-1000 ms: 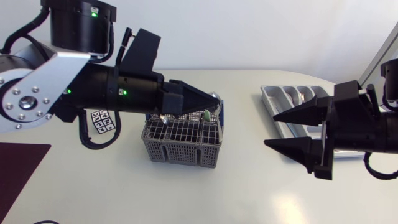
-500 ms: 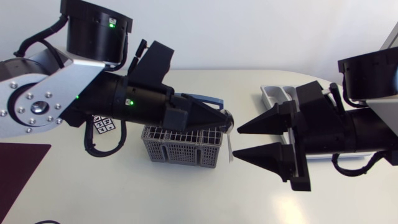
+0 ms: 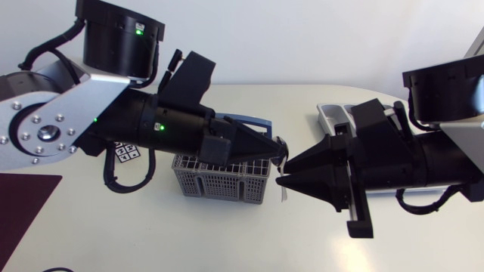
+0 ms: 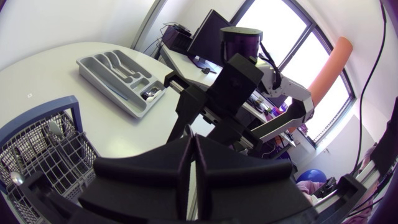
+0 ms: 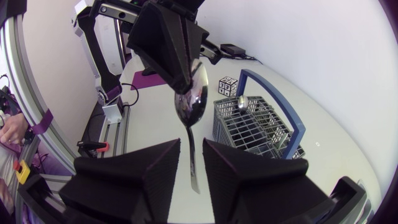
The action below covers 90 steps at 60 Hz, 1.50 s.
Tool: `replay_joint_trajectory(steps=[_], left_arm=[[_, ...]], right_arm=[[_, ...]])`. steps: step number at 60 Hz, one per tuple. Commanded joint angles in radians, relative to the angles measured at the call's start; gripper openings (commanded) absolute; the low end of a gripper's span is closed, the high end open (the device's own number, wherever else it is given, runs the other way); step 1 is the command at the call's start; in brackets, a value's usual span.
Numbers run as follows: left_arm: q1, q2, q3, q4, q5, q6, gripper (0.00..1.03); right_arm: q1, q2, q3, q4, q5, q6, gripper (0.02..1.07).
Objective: Transfer all utensils from the basket to the drawer tray.
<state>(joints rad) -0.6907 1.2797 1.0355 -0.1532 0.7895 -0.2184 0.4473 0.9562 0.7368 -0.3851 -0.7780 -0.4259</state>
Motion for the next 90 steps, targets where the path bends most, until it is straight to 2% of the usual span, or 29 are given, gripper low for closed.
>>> replay_joint_trajectory(steps=[1, 13, 16, 24, 30, 35, 42, 50, 52, 57, 66, 76, 90], left_arm=[[-0.009, 0.012, 0.026, -0.002, 0.027, -0.024, 0.04], [-0.007, 0.007, 0.026, -0.002, 0.027, -0.024, 0.04], [-0.006, 0.007, 0.026, 0.0, 0.027, -0.024, 0.07], [-0.003, 0.003, 0.034, 0.0, 0.027, -0.026, 0.36], [0.013, -0.006, 0.055, -0.002, 0.01, -0.026, 0.64], [0.036, -0.02, 0.077, -0.002, -0.019, -0.026, 0.69], [0.083, -0.028, 0.106, -0.003, -0.076, -0.033, 0.69], [0.129, -0.029, 0.129, -0.034, -0.237, -0.019, 0.69], [0.131, -0.029, 0.132, -0.054, -0.289, 0.001, 0.69], [0.152, -0.039, 0.127, -0.094, -0.346, 0.036, 0.69], [0.158, -0.054, 0.095, -0.175, -0.546, 0.131, 0.69], [0.197, -0.068, 0.044, -0.201, -0.602, 0.156, 0.68], [0.221, -0.043, 0.001, -0.212, -0.621, 0.151, 0.68]], right_arm=[[0.011, 0.012, 0.007, 0.008, 0.003, 0.024, 0.15], [0.019, 0.015, -0.001, 0.008, 0.006, 0.026, 0.08], [0.021, 0.015, -0.002, 0.003, 0.008, 0.026, 0.08], [0.025, 0.016, -0.008, -0.003, 0.019, 0.027, 0.08], [0.028, 0.021, -0.019, -0.014, 0.037, 0.026, 0.08], [0.024, 0.021, -0.028, -0.029, 0.054, 0.01, 0.08], [-0.012, 0.013, -0.047, -0.055, 0.072, -0.025, 0.08], [-0.117, -0.005, -0.066, -0.097, 0.082, -0.093, 0.08], [-0.144, -0.008, -0.068, -0.104, 0.089, -0.109, 0.08], [-0.229, -0.016, -0.08, -0.12, 0.123, -0.175, 0.08], [-0.424, -0.031, -0.1, -0.133, 0.172, -0.333, 0.08], [-0.688, -0.002, -0.111, -0.112, 0.172, -0.547, 0.08], [-0.944, 0.124, -0.16, 0.114, 0.195, -0.745, 0.08]])
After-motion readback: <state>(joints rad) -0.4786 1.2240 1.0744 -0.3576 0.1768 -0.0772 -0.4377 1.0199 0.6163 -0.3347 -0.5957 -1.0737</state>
